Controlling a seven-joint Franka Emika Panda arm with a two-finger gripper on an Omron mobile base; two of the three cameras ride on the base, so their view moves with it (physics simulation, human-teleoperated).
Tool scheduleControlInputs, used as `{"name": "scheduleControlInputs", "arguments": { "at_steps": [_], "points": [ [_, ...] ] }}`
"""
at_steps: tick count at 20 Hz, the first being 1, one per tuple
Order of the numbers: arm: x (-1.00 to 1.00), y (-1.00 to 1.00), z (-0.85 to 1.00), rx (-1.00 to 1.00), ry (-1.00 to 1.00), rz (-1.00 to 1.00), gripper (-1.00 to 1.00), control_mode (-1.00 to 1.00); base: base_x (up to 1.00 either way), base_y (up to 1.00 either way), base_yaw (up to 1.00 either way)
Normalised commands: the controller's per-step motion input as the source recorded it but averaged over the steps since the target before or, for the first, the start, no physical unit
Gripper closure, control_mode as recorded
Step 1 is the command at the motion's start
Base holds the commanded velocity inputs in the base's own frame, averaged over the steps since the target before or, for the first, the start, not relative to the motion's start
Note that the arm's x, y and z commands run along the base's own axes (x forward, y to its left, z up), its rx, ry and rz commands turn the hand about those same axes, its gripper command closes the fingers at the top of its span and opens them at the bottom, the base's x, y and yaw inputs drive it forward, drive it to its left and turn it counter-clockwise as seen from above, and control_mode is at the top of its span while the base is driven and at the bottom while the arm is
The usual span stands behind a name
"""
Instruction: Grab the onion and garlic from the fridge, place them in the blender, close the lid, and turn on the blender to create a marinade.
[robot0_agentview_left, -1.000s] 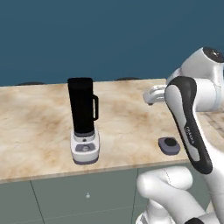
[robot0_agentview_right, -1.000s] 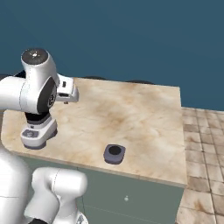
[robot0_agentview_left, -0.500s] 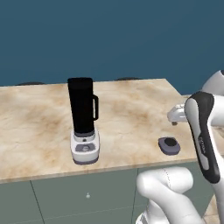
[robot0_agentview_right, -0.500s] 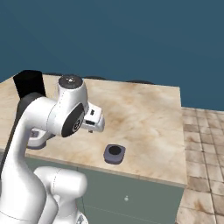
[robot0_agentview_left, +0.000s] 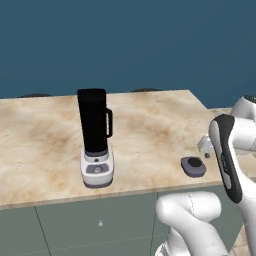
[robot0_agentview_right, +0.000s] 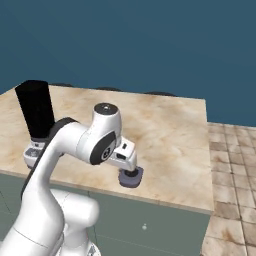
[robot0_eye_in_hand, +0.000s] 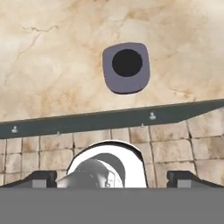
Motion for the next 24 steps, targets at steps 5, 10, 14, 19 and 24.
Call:
{"name": "scheduleControlInputs", "arguments": {
  "at_steps": [5, 10, 14, 19, 24],
  "points": [
    [0.44, -0.24, -0.59, -0.07, 0.08, 0.03, -1.0, -1.0, 0.0, 0.0, 0.0],
    [0.47, -0.01, -0.42, -0.01, 0.03, 0.12, -1.0, -1.0, 0.0, 0.0, 0.0],
    [0.39, -0.01, -0.53, 0.0, 0.0, 0.11, -1.0, -1.0, 0.0, 0.0, 0.0],
    [0.47, -0.03, -0.49, 0.0, 0.0, 0.1, -1.0, -1.0, 0.0, 0.0, 0.0],
    [0.42, -0.24, -0.16, 0.0, 0.0, 0.05, -1.0, -1.0, 0.0, 0.0, 0.0]
  ]
}}
